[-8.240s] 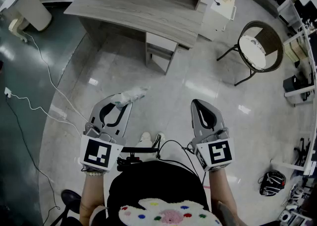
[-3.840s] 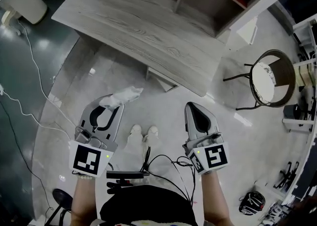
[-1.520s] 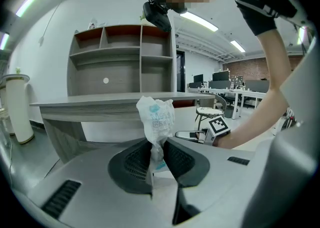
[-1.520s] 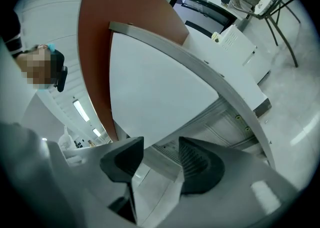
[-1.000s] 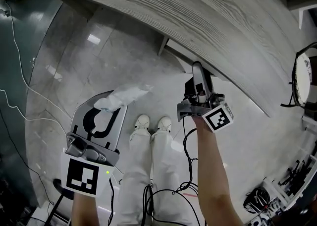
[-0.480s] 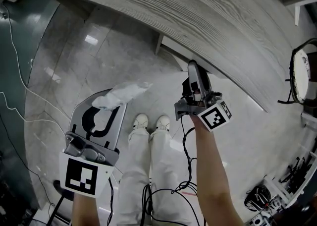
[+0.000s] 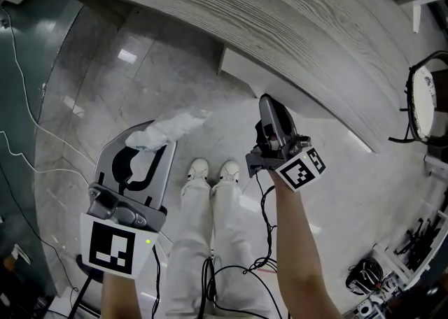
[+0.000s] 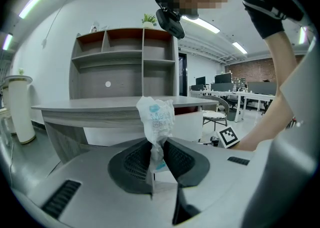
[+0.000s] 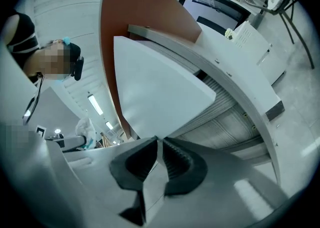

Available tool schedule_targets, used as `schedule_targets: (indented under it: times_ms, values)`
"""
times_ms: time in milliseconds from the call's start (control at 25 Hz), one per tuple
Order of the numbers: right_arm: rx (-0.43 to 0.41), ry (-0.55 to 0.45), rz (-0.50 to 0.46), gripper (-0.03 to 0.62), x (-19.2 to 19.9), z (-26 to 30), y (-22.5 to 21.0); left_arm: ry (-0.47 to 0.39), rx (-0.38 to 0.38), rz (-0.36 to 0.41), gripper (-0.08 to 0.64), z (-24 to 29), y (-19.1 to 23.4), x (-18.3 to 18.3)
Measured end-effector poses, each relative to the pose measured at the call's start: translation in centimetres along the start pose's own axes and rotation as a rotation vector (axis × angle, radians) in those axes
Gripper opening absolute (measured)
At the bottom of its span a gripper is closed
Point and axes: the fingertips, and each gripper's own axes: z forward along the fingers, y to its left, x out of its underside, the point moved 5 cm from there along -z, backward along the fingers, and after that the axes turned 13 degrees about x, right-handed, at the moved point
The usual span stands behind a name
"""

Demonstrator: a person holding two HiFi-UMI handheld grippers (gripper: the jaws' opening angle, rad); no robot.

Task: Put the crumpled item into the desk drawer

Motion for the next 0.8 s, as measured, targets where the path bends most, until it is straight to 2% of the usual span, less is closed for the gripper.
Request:
schedule_targets:
  times_ms: [520, 800]
  values:
    - [-0.001, 0.094, -0.084, 0.008, 2.4, -2.7, 1.0, -0.002, 0.000, 0.012, 0.072, -0.1, 0.0, -0.3]
    - [0.130, 0.091, -0.161, 0.009, 2.8, -2.4, 0.9, 0.009, 0.009, 0.020, 0.072, -0.1, 0.0, -0.5]
